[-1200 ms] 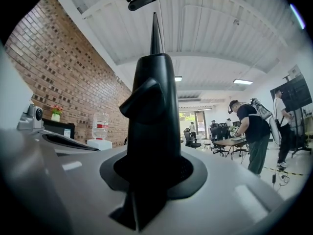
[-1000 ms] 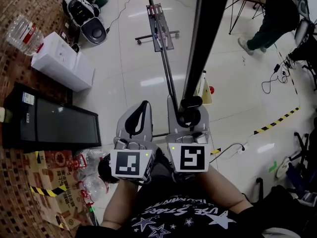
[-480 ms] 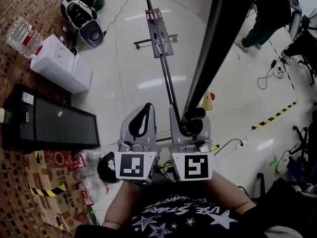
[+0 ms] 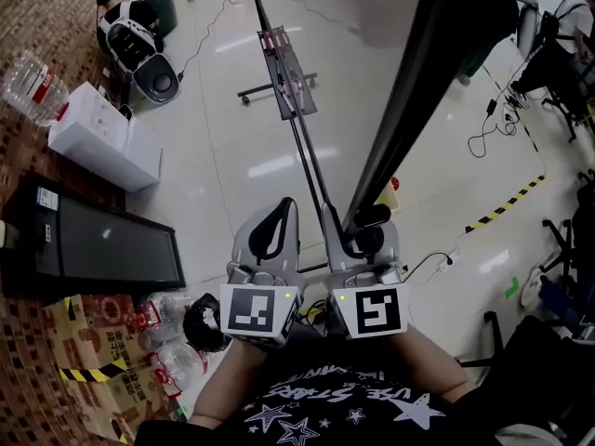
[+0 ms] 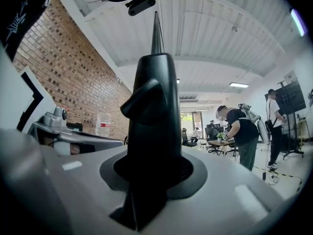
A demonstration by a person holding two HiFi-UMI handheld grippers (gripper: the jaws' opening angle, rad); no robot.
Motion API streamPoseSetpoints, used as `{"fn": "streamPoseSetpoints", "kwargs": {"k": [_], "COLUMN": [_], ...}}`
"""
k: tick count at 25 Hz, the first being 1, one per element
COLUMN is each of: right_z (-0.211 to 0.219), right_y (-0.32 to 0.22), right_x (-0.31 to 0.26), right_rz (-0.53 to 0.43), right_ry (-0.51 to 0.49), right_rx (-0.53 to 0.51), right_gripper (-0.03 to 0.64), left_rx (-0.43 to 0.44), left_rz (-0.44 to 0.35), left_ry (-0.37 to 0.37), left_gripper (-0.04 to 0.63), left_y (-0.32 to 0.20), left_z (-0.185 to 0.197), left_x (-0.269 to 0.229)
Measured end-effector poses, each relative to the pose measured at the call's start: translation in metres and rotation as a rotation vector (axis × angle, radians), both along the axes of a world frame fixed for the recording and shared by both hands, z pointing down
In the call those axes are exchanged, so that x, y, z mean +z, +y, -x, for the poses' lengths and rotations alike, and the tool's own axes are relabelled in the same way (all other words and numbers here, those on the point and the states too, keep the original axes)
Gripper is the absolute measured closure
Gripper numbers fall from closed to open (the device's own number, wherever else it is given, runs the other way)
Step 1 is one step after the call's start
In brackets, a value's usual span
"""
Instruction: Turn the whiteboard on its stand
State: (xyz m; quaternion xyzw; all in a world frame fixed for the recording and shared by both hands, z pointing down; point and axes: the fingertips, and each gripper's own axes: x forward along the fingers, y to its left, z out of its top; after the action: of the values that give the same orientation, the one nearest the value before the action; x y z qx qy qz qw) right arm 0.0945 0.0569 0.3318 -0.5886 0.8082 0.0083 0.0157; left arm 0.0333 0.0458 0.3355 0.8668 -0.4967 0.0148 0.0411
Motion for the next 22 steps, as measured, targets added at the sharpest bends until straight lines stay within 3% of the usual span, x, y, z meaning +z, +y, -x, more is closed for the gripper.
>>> {"fn": "streamPoseSetpoints", "kwargs": {"k": [7,11,16,22], "right_z": [0.001,0.002,-0.001,-0.002], "right_y": [-0.001,0.001,0.004,0.014], "right_x": [-0.002,-0.002,0.000,0.007], "right_rz": [0.011,0.017,0.018,0.041], "right_ry": [-0.015,-0.001,-0.037,-0.001], "right_rx": [-0.051,-0.061,-0.052,-0.033], "right_gripper": [0.464,0.371,0.336,0.281], "left_rx": [0.035,0.066,0.064,0.074], "left_rz": [0.006,-0.011,0.001,0.014], "left_ry": [0.004,0.011,0.004,0.000], "left_gripper": [0.589,0.589,0.589,0.589], "left_y": [0.011,0.013,0.015,0.022], "left_z": [-0.007,-0.009,-0.005,0.001], "left_x": [0.002,0.002,0.002,0.003]}}
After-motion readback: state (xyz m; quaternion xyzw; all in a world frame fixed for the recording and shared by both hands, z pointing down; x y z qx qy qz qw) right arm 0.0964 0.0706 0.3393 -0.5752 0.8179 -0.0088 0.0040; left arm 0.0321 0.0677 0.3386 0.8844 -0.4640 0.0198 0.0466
